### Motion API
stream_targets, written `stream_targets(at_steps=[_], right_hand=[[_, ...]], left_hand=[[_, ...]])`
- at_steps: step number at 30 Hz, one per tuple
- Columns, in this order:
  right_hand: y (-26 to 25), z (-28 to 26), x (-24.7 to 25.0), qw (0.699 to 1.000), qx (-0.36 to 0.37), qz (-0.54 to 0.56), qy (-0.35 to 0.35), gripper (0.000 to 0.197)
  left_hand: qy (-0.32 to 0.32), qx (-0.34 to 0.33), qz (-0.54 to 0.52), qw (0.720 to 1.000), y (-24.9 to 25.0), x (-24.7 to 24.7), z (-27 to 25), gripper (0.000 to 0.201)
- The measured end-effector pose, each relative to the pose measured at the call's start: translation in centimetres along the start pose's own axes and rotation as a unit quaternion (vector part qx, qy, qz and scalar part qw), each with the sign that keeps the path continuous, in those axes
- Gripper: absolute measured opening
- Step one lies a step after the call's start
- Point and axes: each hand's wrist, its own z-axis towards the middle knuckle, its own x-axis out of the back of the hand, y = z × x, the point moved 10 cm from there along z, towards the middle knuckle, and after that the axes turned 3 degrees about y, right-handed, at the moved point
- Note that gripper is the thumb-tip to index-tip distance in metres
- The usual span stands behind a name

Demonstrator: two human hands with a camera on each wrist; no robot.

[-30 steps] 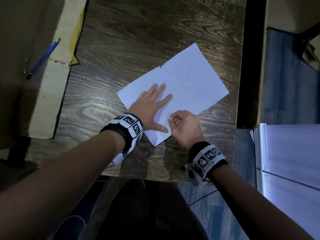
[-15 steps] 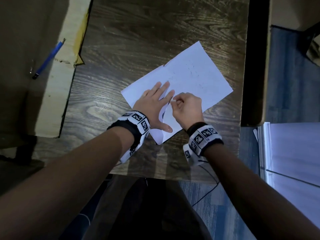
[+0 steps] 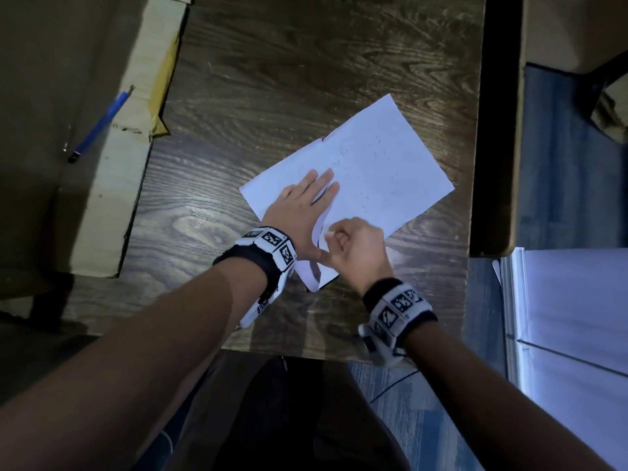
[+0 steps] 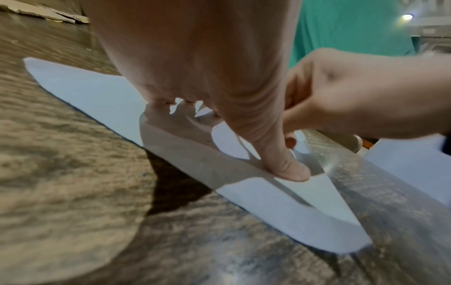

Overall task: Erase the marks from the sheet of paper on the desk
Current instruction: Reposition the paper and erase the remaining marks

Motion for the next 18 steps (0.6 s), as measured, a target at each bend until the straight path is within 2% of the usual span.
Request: stream_targets(at_steps=[2,5,7,10,12,15,16,18], right_hand=[[-0.4,2.6,0.7,0.999,0.008,-0.033,0.01,0.012],[-0.4,5.9,2.1,0.998,-0.008,-0.018,0.064,0.009],[-0.1,3.9,1.5,0.997,-0.015,-0.018,0.068,0.011],[-0.2,-0.3,0.2,1.0,0.001,-0.006,0.023,0.01],[-0.8,1.1,0.4,0.999,0.009,-0.034,0.006,0.011],[-1.0,5.5,1.9,0.998,-0.007,-0.025,0.057,0.012],[-0.7,5.9,2.2,0.997,-0.015,-0.011,0.078,0.011],[-0.4,3.8,1.5,0.997,-0.018,-0.016,0.073,0.012]], left_hand=[[-0.004,0.003,-0.007,1.0,-0.1,-0.1,0.0,0.138],[-0.014,0.009,-0.012,1.0,0.0,-0.1,0.1,0.143],[-0.01,0.012,-0.011,1.0,0.0,-0.1,0.0,0.144],[0.001,0.009,-0.008,1.0,-0.2,0.0,0.0,0.141],[0.0,0.01,-0.008,1.0,-0.2,-0.1,0.0,0.142],[-0.011,0.013,-0.02,1.0,-0.2,-0.1,0.0,0.145],[-0.011,0.016,-0.021,1.0,-0.2,0.0,0.0,0.145],[-0.005,0.017,-0.025,1.0,-0.2,0.0,-0.1,0.145]])
